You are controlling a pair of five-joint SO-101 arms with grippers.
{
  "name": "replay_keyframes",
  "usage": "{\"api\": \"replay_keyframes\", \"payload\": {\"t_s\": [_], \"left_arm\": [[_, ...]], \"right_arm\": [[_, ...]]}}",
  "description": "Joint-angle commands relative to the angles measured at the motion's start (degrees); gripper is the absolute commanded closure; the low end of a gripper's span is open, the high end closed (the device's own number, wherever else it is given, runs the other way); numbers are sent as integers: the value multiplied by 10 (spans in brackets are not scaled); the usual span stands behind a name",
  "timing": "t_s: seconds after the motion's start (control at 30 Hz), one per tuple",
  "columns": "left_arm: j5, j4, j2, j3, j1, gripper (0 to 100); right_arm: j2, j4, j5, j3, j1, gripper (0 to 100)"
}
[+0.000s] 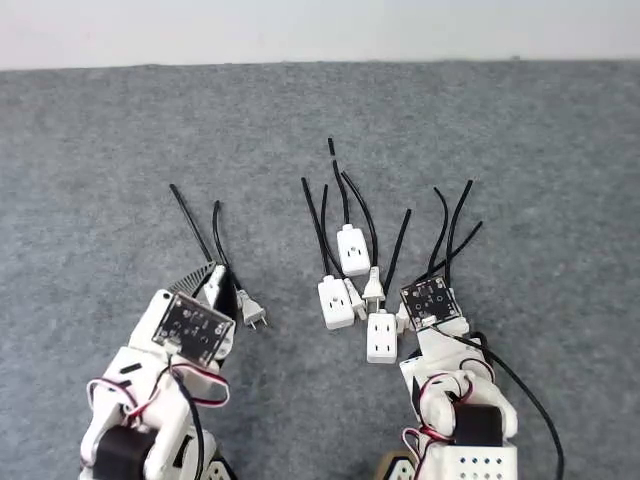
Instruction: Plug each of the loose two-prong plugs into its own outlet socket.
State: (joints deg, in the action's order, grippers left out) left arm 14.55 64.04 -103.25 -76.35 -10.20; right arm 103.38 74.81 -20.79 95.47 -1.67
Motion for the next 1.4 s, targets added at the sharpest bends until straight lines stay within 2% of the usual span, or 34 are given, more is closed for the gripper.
{"api": "replay_keyframes", "payload": {"t_s": [0.0,0.07,0.5,0.8,0.93,1.17,1.37], "left_arm": [[-8,18,-8,47,-3,727],[-10,18,-7,45,-3,679],[14,-2,-10,-102,2,688],[18,11,-10,-108,-3,688],[42,13,-10,-104,1,690],[42,-4,-10,-117,2,866],[41,-36,-10,-144,3,920]], "right_arm": [[6,4,-4,10,6,680],[6,4,-4,10,6,680],[6,4,-4,10,5,680],[6,4,-4,10,5,680],[6,1,-3,10,5,680],[6,1,-4,10,5,680],[6,0,-3,10,4,680]]}}
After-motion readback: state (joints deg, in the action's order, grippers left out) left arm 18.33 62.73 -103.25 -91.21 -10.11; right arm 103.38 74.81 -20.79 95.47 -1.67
